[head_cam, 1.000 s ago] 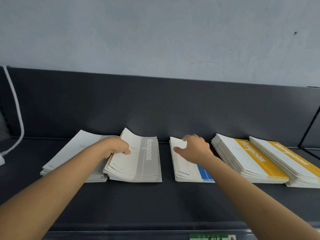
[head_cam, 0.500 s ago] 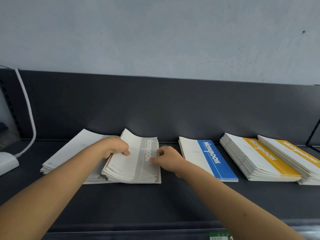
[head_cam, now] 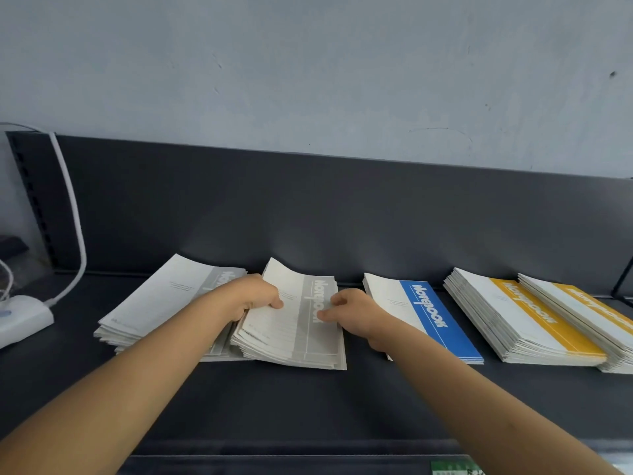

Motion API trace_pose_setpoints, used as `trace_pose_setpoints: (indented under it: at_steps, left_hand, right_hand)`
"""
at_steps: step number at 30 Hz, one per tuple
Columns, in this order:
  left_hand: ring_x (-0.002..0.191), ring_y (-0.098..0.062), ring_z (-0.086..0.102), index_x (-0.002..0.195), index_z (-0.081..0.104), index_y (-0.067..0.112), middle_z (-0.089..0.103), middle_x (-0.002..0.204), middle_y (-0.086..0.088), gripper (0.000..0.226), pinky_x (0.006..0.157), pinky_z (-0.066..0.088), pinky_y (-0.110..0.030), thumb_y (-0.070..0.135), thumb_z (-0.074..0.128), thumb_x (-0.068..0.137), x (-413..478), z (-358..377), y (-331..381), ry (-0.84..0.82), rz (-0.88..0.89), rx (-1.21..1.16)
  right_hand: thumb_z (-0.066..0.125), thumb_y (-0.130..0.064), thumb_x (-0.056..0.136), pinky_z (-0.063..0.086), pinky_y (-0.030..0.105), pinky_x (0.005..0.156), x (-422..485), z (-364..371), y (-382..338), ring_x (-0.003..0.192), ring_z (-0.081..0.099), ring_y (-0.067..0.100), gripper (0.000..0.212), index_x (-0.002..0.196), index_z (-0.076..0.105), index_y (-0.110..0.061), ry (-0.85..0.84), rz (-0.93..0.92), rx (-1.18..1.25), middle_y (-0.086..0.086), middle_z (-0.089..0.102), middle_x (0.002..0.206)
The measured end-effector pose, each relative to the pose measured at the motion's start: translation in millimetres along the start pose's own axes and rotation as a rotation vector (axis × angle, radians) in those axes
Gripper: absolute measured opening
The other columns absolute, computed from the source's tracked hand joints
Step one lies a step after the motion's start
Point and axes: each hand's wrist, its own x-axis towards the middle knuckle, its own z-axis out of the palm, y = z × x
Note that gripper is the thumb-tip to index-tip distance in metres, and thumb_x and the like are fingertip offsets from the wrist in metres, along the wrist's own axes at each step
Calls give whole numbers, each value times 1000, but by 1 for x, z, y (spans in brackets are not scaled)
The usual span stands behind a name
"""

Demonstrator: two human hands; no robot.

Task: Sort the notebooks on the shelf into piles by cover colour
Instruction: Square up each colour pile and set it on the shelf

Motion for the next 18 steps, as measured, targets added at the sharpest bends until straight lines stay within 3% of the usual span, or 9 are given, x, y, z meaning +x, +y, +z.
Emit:
trace_pose_setpoints:
  at_steps: [2, 4, 6, 8, 10, 12, 14, 18]
  left_hand:
    - [116, -24, 51, 128, 47, 6, 53, 126, -8, 46, 89, 42, -28, 23, 65, 89, -10, -3, 2, 42, 40, 117]
    - [84, -19, 52, 94, 54, 13, 54, 92, -3, 22, 68, 39, -27, 30, 66, 86, -19, -10, 2, 87, 121, 218]
    - [66, -20, 42, 74, 46, 19, 45, 74, -1, 24, 61, 35, -26, 30, 66, 82, -22, -25, -2, 203, 240, 262]
    - [77, -22, 52, 83, 57, 20, 55, 82, -2, 14, 75, 48, -31, 29, 67, 81, -23, -45, -12, 374, 304, 279]
    - [99, -28, 58, 104, 63, 13, 66, 104, -6, 30, 85, 51, -36, 33, 66, 82, -20, -67, -26, 511, 236, 407]
    - [116, -32, 52, 124, 55, 12, 59, 127, -9, 55, 89, 49, -38, 48, 63, 83, -16, -84, -45, 501, 46, 544]
    - [124, -33, 49, 140, 44, 12, 45, 143, -11, 76, 96, 46, -39, 60, 59, 83, -13, -94, -61, 408, -128, 502]
    - [123, -30, 49, 142, 37, 4, 33, 146, -15, 84, 90, 45, -34, 56, 64, 82, -14, -101, -69, 363, -192, 415]
  right_hand:
    - [64, -21, 87, 38, 43, 104, -1, 1, -2, 124, 48, 34, 57, 133, 45, 6, 5, -4, -52, 21, 48, 136]
    - [61, -24, 88, 42, 39, 100, -2, 4, -6, 122, 50, 29, 52, 131, 47, 2, 27, -38, -149, 16, 51, 135]
    - [58, -24, 90, 46, 37, 93, -3, 9, -14, 118, 54, 28, 50, 132, 46, 0, 74, -113, -224, 14, 52, 134]
    - [57, -26, 92, 45, 25, 86, -4, 18, -24, 116, 56, 23, 51, 137, 45, -7, 76, -210, -226, 7, 50, 138]
    - [57, -31, 93, 36, 19, 87, -7, 31, -36, 121, 51, 18, 50, 139, 45, -16, 19, -300, -230, -1, 45, 142]
    - [58, -34, 92, 35, 21, 96, -9, 48, -48, 126, 47, 17, 48, 136, 48, -19, -46, -398, -277, -3, 44, 143]
    - [59, -39, 91, 31, 26, 107, -9, 67, -56, 133, 40, 18, 51, 136, 50, -17, -94, -488, -378, 0, 44, 144]
    - [48, -58, 90, 19, 42, 116, -5, 89, -63, 142, 22, 25, 59, 138, 47, -23, -152, -488, -632, 10, 34, 148]
